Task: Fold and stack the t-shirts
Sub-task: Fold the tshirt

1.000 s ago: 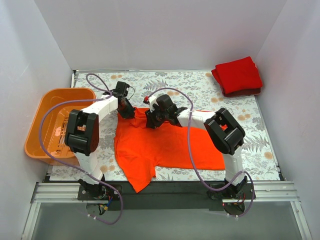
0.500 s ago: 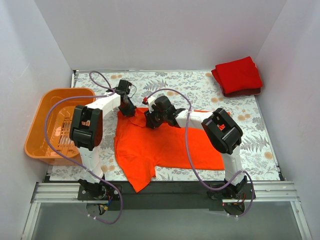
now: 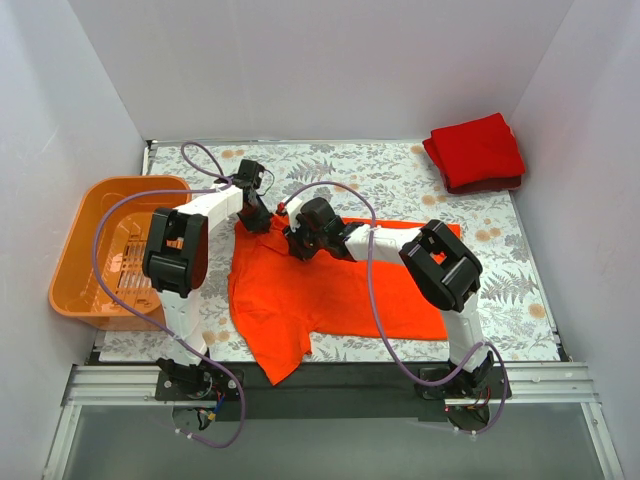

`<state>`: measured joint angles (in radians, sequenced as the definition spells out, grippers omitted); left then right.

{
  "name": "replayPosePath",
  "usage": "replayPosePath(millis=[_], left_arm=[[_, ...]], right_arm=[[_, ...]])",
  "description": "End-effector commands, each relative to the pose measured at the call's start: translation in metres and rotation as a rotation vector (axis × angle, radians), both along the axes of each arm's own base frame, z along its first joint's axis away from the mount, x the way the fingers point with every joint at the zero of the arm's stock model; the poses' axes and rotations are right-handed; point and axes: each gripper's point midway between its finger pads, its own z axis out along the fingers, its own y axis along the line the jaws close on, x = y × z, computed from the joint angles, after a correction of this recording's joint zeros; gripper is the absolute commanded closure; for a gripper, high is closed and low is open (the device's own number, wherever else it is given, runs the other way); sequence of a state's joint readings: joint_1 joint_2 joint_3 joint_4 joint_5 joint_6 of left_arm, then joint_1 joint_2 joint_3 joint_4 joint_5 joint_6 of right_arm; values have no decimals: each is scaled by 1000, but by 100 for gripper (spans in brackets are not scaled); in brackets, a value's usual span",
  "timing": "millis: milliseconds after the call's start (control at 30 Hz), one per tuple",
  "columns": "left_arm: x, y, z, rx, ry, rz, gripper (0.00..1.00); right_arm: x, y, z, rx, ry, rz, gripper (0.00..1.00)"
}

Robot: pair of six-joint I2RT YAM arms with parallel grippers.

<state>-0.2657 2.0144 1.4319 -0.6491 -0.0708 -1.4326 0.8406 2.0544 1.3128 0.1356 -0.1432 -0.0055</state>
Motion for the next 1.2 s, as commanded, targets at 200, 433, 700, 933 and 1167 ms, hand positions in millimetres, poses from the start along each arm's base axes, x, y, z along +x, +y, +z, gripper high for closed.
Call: replayPosePath(millis=[200, 433, 700, 933, 1167], left_arm=[[10, 4, 16, 11, -47, 5, 98], [10, 3, 46, -5, -81, 6, 98], [-17, 2, 88, -53, -102, 5, 97], [-64, -6, 92, -155, -35, 3, 97], [-106, -5, 79, -181, 19, 37, 95]], right_arm=[[10, 3, -14, -26, -35, -8, 69], [10, 6, 19, 8, -74, 23, 99], [-5, 1, 63, 25, -111, 119, 99], [-23, -14, 68, -10, -94, 202, 99], [-35, -30, 45, -95, -69, 266, 99]])
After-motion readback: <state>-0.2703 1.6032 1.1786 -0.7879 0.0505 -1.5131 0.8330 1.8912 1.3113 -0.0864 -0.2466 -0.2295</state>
